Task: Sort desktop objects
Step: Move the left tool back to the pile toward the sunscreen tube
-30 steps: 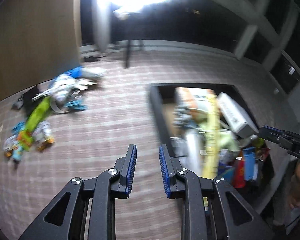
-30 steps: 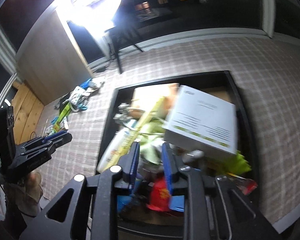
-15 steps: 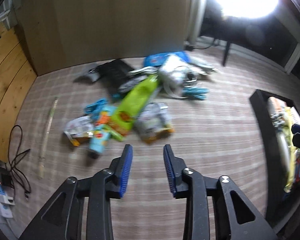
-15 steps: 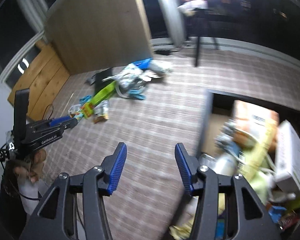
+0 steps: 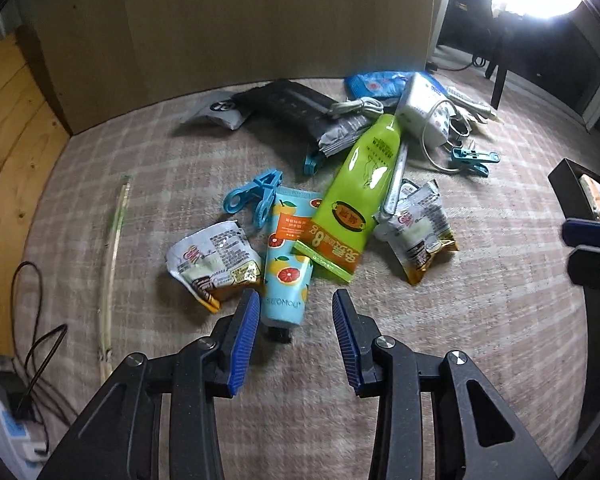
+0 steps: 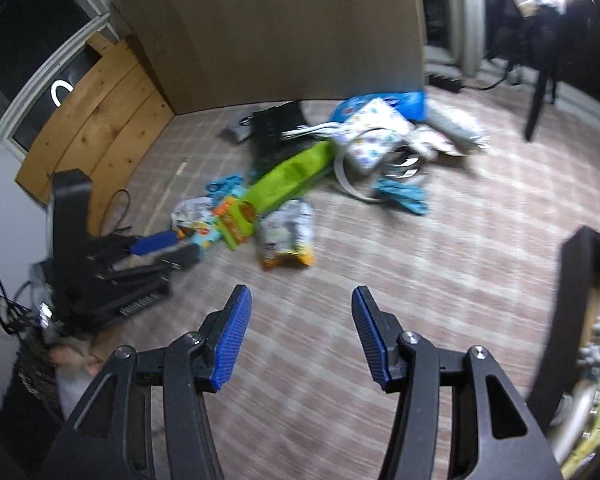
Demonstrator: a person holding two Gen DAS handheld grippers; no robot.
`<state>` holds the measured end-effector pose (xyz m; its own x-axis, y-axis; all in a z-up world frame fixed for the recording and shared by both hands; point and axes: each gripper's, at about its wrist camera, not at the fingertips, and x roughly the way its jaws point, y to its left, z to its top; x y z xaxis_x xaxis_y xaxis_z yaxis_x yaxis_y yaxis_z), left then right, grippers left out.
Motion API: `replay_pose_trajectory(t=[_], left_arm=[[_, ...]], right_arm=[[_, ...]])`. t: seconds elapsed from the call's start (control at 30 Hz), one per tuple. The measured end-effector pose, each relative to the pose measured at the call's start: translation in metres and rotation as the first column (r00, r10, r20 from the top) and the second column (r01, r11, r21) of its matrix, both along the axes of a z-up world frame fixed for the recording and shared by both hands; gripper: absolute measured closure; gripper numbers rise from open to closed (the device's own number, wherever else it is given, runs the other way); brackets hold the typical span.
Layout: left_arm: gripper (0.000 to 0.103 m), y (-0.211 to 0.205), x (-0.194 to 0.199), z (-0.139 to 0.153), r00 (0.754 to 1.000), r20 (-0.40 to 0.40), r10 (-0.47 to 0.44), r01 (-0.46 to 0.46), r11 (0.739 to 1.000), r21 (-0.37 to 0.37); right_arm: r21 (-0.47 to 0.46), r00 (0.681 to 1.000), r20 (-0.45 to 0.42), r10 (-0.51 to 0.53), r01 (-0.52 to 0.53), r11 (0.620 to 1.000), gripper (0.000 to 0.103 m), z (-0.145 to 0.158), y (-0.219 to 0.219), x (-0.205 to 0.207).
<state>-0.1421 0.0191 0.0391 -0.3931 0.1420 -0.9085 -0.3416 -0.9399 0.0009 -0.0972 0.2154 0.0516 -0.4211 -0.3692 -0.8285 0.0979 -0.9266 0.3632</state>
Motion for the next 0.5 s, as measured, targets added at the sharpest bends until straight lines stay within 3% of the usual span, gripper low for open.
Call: replay_pose_trajectory(t=[0.2,0.33,0.5], left_arm=[[0.067,0.001,-0.012,-0.014,0.996,0.027,-0.083,0.082,0.996,0.023],[0.068,-0.001,-0.017,-0.021,0.992,0.058,-0.110,0.107,0.992,0.062],[0.070,0.000,-0.010,-0.023,0.990,0.061,-0.129,0.122,0.987,0.100]], right_arm=[[-0.105,0.997,0.075,0.008,0.000,0.994,0.061,-0.023,-0.034,-0.031],[-0.171,0.988,0.152,-0.011,0.038,0.985,0.072,-0.044,-0.048,-0.051],[-0.186,0.980,0.200,0.007,0.031,0.982,0.078,-0.063,-0.068,-0.064]])
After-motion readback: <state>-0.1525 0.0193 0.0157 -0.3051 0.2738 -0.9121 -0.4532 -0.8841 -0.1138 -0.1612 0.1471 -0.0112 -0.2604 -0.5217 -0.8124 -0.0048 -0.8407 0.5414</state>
